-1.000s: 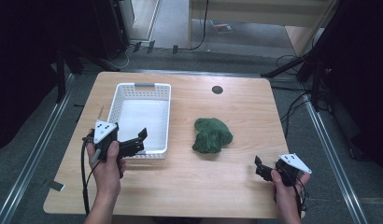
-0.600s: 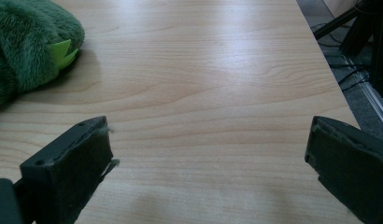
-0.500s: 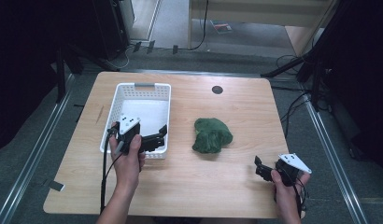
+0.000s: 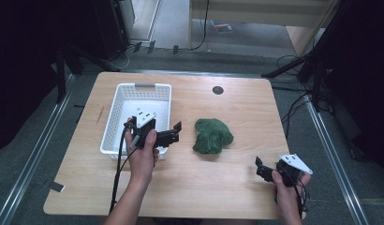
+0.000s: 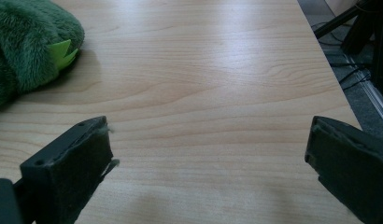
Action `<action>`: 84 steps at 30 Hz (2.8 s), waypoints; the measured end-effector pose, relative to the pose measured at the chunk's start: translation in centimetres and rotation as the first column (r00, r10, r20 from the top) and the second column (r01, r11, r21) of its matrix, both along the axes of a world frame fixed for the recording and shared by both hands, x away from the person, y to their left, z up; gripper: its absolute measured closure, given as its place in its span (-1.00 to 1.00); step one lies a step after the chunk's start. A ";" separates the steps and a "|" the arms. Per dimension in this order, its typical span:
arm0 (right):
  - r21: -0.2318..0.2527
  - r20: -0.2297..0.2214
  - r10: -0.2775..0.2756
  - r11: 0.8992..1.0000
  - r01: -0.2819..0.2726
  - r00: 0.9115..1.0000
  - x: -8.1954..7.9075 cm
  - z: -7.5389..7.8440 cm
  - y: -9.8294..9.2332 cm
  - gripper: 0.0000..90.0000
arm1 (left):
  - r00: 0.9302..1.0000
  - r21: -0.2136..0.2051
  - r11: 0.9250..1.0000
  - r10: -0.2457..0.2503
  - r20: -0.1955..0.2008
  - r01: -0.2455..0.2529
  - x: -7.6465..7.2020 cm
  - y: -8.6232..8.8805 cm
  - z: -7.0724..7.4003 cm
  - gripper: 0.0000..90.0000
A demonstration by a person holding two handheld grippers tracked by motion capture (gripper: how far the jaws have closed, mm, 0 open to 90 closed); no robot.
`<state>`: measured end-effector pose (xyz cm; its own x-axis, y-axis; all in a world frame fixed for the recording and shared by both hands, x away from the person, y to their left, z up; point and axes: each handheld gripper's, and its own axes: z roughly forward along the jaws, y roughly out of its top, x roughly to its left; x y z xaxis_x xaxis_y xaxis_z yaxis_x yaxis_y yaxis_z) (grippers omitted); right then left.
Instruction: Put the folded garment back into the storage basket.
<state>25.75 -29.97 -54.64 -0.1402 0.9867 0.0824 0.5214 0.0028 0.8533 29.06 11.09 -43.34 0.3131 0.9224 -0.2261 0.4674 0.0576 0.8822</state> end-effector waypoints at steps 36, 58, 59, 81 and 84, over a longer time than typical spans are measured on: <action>0.002 0.003 0.009 1.000 -0.009 1.000 0.1 0.0 -0.1 -0.98 | 0.992 0.028 0.995 -0.091 -0.084 0.094 3.7 -8.4 -1.9 -0.98; 0.012 0.000 0.007 1.000 -0.007 1.000 0.1 0.0 -0.1 -0.98 | 0.967 0.052 0.987 -0.137 -0.216 0.151 5.7 -12.6 -6.7 -1.00; 0.012 0.001 0.006 1.000 -0.006 1.000 0.1 0.0 -0.1 -0.98 | 0.965 0.051 0.987 -0.141 -0.220 0.156 5.7 -12.7 -6.9 -1.00; 0.012 0.002 0.009 1.000 -0.009 1.000 0.2 0.0 -0.2 -0.98 | 0.957 0.119 0.985 -0.088 -0.276 0.125 6.2 -14.6 -9.9 -1.00; 0.015 -0.001 0.008 1.000 -0.008 1.000 0.2 0.0 -0.2 -0.98 | 0.957 0.112 0.986 -0.086 -0.279 0.121 6.3 -14.5 -10.0 -1.00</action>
<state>25.96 -30.15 -54.65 -0.1480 0.9842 0.0976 0.5224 -0.0060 0.8527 35.32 -3.40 -53.35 0.3515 0.9146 -0.1998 0.6880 -0.1076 0.7177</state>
